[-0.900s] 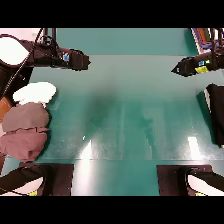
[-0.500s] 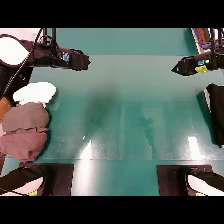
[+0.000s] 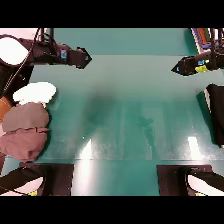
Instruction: Fold the shirts.
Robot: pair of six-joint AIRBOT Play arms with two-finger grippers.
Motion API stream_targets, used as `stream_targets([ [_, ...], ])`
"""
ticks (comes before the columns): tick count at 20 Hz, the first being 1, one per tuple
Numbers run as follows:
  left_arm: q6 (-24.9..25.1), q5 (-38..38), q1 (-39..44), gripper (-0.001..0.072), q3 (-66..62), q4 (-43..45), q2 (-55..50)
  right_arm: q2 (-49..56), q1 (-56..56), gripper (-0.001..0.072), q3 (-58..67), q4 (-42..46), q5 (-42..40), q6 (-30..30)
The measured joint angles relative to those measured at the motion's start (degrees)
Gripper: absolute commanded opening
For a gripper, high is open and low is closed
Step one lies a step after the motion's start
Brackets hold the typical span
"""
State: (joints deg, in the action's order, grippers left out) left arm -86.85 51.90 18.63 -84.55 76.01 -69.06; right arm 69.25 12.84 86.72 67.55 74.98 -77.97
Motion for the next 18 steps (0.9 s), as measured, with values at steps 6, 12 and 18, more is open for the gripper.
stream_targets([
  [6, -6.0, 4.5, -13.6, 0.0634, 6.5, 15.0, -3.1, 0.0, 0.0, 0.0015, 0.0, 0.0, 0.0, 0.0],
  [12, -7.2, 1.6, -24.9, 0.0622, 15.0, 18.1, -9.5, 0.0, 0.0, 0.0015, 0.0, 0.0, 0.0, 0.0],
  [18, -7.3, 0.0, -27.5, 0.0034, 15.7, 18.6, -12.7, 0.0, 0.0, 0.0015, 0.0, -0.3, 0.0, 0.0],
])
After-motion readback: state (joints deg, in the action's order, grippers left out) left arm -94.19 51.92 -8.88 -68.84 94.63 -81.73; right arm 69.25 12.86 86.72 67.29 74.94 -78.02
